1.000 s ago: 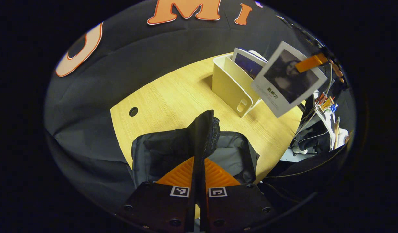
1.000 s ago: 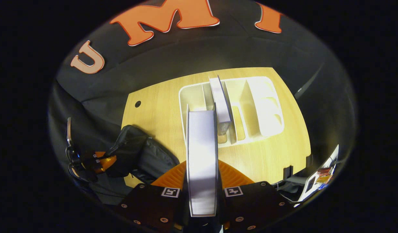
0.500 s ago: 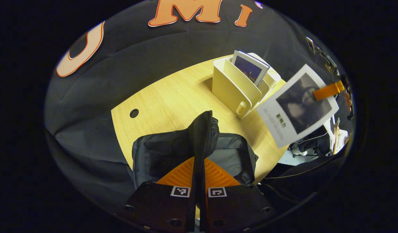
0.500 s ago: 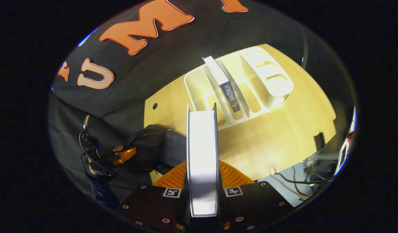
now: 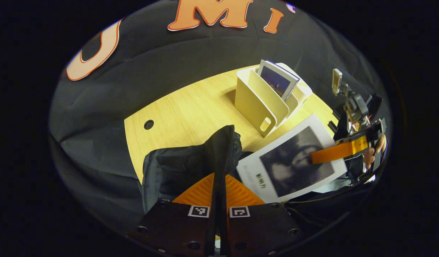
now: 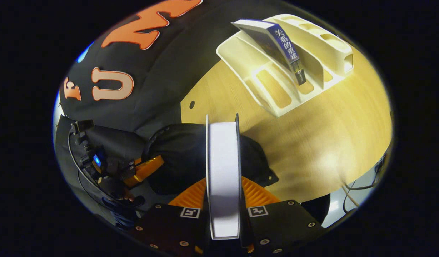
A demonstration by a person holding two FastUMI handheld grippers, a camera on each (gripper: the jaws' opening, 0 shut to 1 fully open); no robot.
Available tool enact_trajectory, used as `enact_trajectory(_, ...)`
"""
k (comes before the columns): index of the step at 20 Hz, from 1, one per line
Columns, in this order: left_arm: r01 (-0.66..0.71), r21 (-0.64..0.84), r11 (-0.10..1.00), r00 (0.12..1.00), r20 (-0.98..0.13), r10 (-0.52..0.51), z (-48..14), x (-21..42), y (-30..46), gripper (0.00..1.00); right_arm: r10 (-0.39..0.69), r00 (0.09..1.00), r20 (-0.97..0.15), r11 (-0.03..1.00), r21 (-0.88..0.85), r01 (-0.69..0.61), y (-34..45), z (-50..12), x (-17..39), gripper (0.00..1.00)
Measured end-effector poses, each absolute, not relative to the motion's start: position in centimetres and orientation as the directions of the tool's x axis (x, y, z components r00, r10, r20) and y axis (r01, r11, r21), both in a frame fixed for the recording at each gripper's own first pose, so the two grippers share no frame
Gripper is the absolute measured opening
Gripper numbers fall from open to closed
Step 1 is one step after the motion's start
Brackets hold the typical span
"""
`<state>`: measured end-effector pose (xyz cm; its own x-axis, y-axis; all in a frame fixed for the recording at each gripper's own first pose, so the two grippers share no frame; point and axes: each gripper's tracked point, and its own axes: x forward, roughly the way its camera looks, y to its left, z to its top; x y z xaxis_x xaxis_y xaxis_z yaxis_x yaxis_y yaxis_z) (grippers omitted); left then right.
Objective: Open the schoolbag, grab two books from the bookshelf and put them into the schoolbag.
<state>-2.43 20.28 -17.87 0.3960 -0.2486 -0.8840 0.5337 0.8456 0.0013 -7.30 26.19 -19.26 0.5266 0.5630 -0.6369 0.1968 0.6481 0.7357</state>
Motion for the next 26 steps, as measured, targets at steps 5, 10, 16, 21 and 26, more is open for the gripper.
enact_trajectory(5, 0.516, -0.006, 0.857, 0.409, -0.877, -0.253, -17.6, -3.0, 20.1, 0.06, 0.611, 0.556, -0.563, 0.597, 0.789, 0.144, 29.9, -20.2, -4.4, 0.34)
enact_trajectory(10, 0.516, -0.013, 0.857, 0.420, -0.868, -0.266, -17.3, -3.4, 19.7, 0.06, 0.640, 0.567, -0.518, 0.540, 0.829, 0.146, 33.1, -22.1, -2.0, 0.33)
enact_trajectory(16, 0.513, -0.027, 0.858, 0.435, -0.853, -0.287, -17.2, -3.6, 19.1, 0.06, 0.654, 0.615, -0.442, 0.451, 0.879, 0.152, 35.5, -23.9, -0.5, 0.33)
enact_trajectory(21, 0.500, -0.071, 0.863, 0.428, -0.846, -0.318, -17.3, -4.2, 18.1, 0.06, 0.641, 0.646, -0.413, 0.416, 0.895, 0.160, 37.6, -25.8, 0.4, 0.33)
enact_trajectory(26, 0.478, -0.100, 0.873, 0.422, -0.846, -0.327, -17.7, -4.3, 18.0, 0.06, 0.640, 0.648, -0.413, 0.403, 0.899, 0.174, 39.9, -27.9, 0.9, 0.25)
